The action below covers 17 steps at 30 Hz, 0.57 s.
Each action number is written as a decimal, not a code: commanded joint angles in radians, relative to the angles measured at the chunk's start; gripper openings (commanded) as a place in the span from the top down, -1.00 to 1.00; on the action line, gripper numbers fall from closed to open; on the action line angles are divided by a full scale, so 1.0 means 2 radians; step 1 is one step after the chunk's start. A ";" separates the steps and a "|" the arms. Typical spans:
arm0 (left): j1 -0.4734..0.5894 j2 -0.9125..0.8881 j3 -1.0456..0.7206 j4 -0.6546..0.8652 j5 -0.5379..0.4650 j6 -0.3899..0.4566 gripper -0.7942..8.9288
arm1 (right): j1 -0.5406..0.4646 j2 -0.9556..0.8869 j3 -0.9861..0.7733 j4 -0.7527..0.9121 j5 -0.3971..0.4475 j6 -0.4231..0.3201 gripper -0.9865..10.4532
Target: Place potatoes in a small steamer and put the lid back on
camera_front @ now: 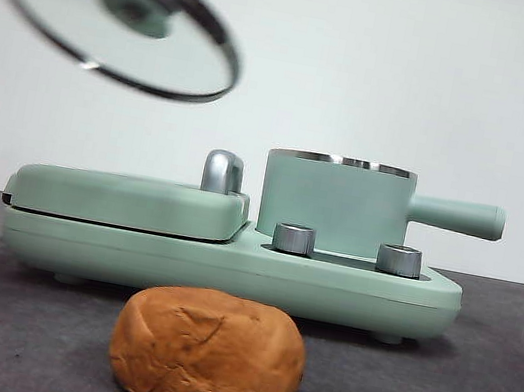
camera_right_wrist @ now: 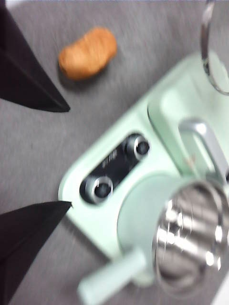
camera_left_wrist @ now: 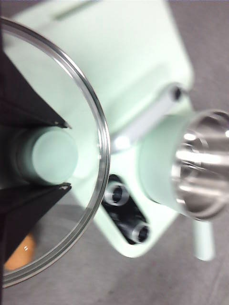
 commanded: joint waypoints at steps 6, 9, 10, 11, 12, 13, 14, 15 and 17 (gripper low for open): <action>-0.002 -0.117 -0.046 -0.034 -0.077 -0.037 0.81 | 0.073 0.083 0.010 0.009 -0.030 -0.041 0.23; 0.002 -0.138 -0.046 -0.036 -0.081 -0.036 0.81 | 0.106 0.125 0.010 0.022 -0.030 -0.050 0.23; 0.003 -0.143 -0.046 -0.036 -0.081 -0.036 0.81 | 0.117 0.138 0.010 0.030 -0.030 -0.050 0.23; 0.005 -0.148 -0.046 -0.036 -0.081 -0.036 0.81 | 0.126 0.151 0.010 0.038 -0.030 -0.050 0.23; 0.006 -0.150 -0.046 -0.036 -0.081 -0.036 0.81 | 0.135 0.162 0.010 0.046 -0.029 -0.050 0.23; 0.006 -0.153 -0.046 -0.037 -0.081 -0.036 0.81 | 0.145 0.175 0.010 0.055 -0.029 -0.050 0.23; 0.006 -0.154 -0.046 -0.038 -0.081 -0.036 0.81 | 0.154 0.187 0.010 0.064 -0.029 -0.050 0.23; 0.006 -0.154 -0.046 -0.038 -0.081 -0.036 0.81 | 0.161 0.197 0.010 0.071 -0.029 -0.051 0.23; 0.006 -0.154 -0.046 -0.038 -0.081 -0.036 0.81 | 0.176 0.219 0.010 0.085 -0.029 -0.055 0.23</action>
